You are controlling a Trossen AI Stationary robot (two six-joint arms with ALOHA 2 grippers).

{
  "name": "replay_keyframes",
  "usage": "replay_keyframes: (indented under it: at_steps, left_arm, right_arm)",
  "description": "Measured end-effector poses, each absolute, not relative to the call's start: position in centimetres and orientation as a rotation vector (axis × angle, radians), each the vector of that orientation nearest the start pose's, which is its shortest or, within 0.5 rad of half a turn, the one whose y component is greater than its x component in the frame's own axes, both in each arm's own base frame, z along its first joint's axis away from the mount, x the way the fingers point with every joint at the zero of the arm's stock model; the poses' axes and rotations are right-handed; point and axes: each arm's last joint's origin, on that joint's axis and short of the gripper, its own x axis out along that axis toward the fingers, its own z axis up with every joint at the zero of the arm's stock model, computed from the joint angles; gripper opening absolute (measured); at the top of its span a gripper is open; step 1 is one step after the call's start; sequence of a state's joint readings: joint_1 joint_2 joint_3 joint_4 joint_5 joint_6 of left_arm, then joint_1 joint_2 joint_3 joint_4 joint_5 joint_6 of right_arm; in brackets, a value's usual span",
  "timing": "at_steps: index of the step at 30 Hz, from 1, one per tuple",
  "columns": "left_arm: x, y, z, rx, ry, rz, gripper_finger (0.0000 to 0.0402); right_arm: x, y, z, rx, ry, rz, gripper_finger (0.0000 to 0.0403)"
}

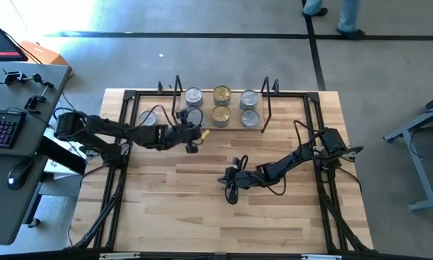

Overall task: Stack canned seafood by type on shelf
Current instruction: Stack the blue tuna can on top of the other blue tuna can on the shelf, then stack the Green-blue tuna can on top of the other Green-blue tuna can on the shelf

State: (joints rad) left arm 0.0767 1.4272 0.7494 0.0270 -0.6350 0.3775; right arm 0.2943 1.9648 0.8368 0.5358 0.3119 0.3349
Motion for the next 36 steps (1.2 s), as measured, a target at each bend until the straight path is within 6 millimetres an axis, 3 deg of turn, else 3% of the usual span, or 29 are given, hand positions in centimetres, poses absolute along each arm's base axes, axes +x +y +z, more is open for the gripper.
replay_keyframes:
  at_steps: [9, 15, 25, 30, 36]
  left_arm:
    - [27.3, 7.1, 19.8, 0.449, 0.830, 0.594, 0.0000]
    - [26.9, 8.2, 19.7, 0.417, 0.842, 0.596, 0.0001]
    - [26.9, 8.4, 19.7, 0.398, 0.836, 0.578, 0.0045]
    - [26.8, 8.5, 19.8, 0.424, 0.848, 0.653, 0.0076]
    - [26.9, 6.5, 21.2, 0.406, 0.769, 0.654, 0.0089]
  right_arm:
    - [34.7, 9.6, 9.8, 0.153, 0.554, -0.112, 0.0000]
    - [34.7, 9.6, 9.8, 0.153, 0.554, -0.112, 0.0000]
    - [34.7, 9.6, 9.8, 0.153, 0.554, -0.112, 0.0000]
    - [34.7, 9.6, 9.8, 0.153, 0.554, -0.112, 0.0000]
    - [34.7, 9.6, 9.8, 0.154, 0.554, -0.113, 0.0000]
